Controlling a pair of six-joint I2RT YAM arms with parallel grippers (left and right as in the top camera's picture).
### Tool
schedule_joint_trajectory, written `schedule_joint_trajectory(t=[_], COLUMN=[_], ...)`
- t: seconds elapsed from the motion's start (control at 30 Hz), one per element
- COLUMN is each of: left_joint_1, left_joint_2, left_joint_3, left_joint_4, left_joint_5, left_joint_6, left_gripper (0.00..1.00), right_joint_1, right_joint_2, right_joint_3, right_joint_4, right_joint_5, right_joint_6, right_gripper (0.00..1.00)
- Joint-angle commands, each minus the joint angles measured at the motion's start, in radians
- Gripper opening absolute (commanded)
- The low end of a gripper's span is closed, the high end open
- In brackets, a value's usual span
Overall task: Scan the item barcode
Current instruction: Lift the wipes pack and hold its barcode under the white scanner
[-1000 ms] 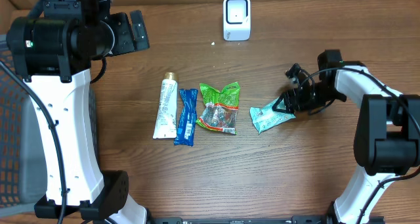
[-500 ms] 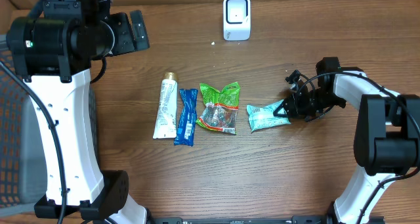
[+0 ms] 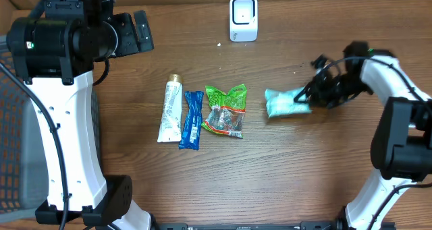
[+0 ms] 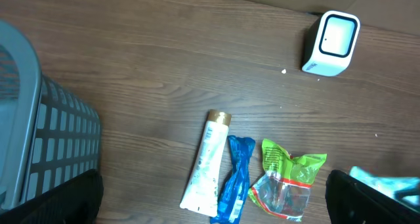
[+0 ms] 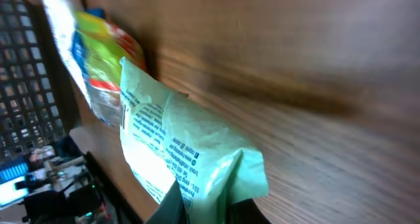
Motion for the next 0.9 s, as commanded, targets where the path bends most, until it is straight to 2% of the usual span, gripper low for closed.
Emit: schedule_joint_trajectory(t=[0.0,0.2,0.37,0.47,0.73,0.87], left_joint_1=[-0.001,-0.001,-0.001,-0.001,-0.001,-0.001], left_joint_2=[-0.002,-0.002,-0.002,-0.002,-0.002,-0.002], left_joint_3=[-0.003,-0.003,-0.003,-0.003,-0.003,-0.003], left_joint_4=[0.004,0.004,0.004,0.003,0.004,0.003], left_joint_5=[-0.010,-0.010,-0.010,-0.010,-0.010,-0.010], left_joint_6=[-0.014,-0.014,-0.014,-0.014,-0.014,-0.014], left_gripper=[1.00,0.99,1.00,1.00,1.00,1.00], right_joint_1=[0.001,0.002,0.006,0.039,0.135,0.188], right_joint_2=[-0.094,-0.186,-0.197,-0.201,-0.205,-0.206], right_joint_3=[0.113,0.157,0.156,0.157,0.164,0.164], right_joint_4=[-0.041,-0.037,-0.023,-0.020,0.055,0.176], right_joint_5=[-0.040,-0.113,-0.209,-0.277,-0.281,-0.230], right_joint_6=[-0.074,-0.114,-0.126,-0.191,-0.227,-0.156], right_gripper=[0.04,0.04,0.04,0.04,0.04,0.04])
